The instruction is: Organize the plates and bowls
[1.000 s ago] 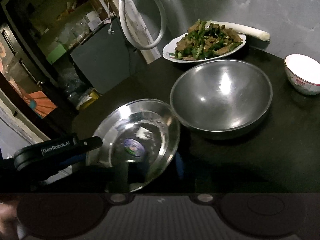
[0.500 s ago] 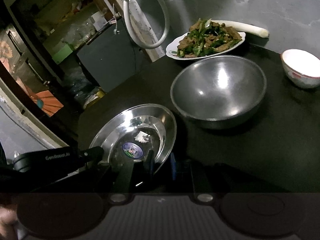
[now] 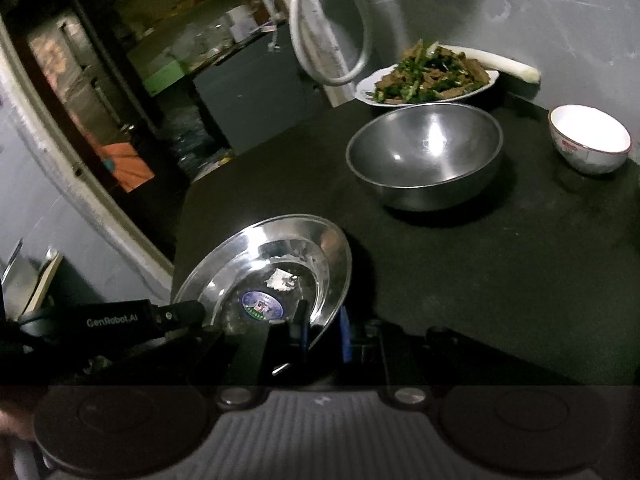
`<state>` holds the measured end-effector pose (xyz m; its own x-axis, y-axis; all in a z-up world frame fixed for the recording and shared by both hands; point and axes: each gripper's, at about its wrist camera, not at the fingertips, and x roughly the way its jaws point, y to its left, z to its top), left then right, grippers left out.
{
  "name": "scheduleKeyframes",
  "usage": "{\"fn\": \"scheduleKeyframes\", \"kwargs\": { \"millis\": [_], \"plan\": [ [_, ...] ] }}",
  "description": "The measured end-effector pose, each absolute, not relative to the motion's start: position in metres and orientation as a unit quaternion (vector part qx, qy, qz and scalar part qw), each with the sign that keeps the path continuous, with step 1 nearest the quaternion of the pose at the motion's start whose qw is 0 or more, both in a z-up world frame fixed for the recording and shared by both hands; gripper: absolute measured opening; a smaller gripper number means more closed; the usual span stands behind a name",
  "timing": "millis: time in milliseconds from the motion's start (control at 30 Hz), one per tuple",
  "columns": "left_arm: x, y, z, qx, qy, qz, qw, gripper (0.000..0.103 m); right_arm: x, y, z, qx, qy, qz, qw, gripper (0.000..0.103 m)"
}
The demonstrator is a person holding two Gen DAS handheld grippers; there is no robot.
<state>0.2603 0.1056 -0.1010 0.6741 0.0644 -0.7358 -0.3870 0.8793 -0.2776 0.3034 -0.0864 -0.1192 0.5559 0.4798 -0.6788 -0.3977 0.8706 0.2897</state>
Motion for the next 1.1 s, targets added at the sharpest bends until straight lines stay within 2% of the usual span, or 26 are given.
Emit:
{"fn": "scheduleKeyframes", "kwargs": {
  "millis": [233,600,1100],
  "plan": [
    [0.249,0.078,-0.084,-0.191,0.379,0.139,0.894,0.021,0.284,-0.106,-0.108,0.023,0.379,0.29,0.878,0.019],
    [0.26,0.001,-0.045,-0.156,0.351,0.12,0.916,0.021,0.271,-0.164,-0.077,0.045,0.327,0.306,0.893,0.019],
    [0.309,-0.152,-0.055,-0.116,0.362,-0.05,0.924,0.022,0.239,-0.313,-0.045,0.059,0.275,0.154,0.947,0.019]
  ]
}}
